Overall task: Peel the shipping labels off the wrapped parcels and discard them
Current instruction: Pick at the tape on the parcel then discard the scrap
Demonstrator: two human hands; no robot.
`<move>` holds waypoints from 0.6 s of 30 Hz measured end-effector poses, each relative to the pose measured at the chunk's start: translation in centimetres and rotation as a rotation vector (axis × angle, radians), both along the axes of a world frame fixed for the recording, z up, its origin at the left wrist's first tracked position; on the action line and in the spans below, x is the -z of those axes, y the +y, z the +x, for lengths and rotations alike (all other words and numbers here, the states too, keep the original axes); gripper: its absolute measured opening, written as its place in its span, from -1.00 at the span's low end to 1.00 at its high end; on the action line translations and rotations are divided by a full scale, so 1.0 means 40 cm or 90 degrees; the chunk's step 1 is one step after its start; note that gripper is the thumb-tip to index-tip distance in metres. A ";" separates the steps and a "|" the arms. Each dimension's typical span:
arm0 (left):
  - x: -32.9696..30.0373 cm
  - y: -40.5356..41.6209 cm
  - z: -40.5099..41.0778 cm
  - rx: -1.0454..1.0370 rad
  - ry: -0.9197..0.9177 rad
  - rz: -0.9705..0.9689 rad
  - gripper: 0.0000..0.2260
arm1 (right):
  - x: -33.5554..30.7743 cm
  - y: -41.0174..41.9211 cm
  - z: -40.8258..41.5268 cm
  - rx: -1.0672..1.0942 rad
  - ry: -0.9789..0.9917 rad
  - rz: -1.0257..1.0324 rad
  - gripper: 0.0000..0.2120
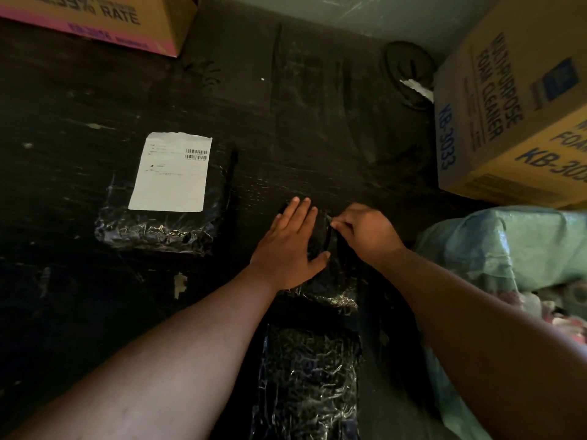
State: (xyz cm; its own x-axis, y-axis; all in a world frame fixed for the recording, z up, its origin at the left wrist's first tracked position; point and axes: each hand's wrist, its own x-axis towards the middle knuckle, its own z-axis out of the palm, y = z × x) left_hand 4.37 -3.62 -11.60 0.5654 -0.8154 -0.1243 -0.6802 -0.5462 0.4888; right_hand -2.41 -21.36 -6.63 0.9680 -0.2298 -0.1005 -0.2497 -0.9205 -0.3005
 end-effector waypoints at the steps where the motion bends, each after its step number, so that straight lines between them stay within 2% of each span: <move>1: 0.000 -0.001 -0.001 0.000 -0.002 0.002 -0.20 | 0.000 0.004 0.003 -0.014 0.009 -0.030 -0.80; 5: 0.003 -0.004 -0.002 -0.005 0.002 0.000 -0.21 | 0.001 0.019 0.020 -0.009 0.041 -0.076 -0.76; 11: 0.000 0.000 -0.001 -0.005 -0.001 -0.004 -0.20 | 0.001 -0.001 0.016 0.052 -0.001 0.038 -0.81; 18: 0.002 -0.001 -0.001 -0.004 0.000 -0.005 -0.21 | 0.000 0.008 0.034 -0.005 0.067 -0.061 -0.74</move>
